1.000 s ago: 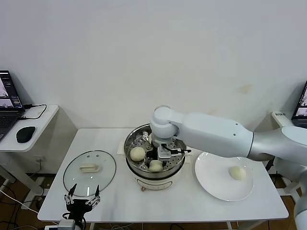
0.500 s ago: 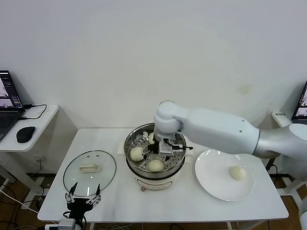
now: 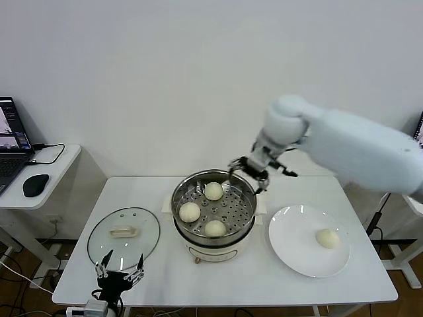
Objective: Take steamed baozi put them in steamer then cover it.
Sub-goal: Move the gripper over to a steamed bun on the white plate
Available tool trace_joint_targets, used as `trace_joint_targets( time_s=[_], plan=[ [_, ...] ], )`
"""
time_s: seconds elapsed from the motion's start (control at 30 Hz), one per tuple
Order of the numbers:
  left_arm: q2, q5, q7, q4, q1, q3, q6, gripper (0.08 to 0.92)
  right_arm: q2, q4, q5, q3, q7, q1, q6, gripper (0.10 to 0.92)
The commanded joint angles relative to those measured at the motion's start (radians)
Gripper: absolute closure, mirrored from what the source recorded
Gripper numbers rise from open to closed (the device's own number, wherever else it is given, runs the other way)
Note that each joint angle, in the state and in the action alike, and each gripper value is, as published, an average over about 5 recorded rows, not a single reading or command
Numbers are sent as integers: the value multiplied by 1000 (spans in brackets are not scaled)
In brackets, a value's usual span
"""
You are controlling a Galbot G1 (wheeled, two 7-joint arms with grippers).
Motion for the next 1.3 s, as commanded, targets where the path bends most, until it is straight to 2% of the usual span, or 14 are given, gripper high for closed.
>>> trace_joint_targets(
  time_s=[0.03,0.27,0.53,0.83,1.3],
  plan=[
    [9,-2,3,5,-1,14,5,177,-309,-2,72,140,-35,-157,-400,203],
    [1,2,5,1,10,21,10,177,-363,-35,-106,326,-49,-439,-365,202],
    [0,9,4,2,37,11,8,177,-313,-110,-282,398,-20,-607,-299,202],
    [1,18,0,-4,59,-1,3,177,-212,-232,-335,475,-2,-701,-280,202],
    [7,25,-2,37,59,-4,-4,177,-147,-311,-402,510,25,-748,-230,203]
  ],
)
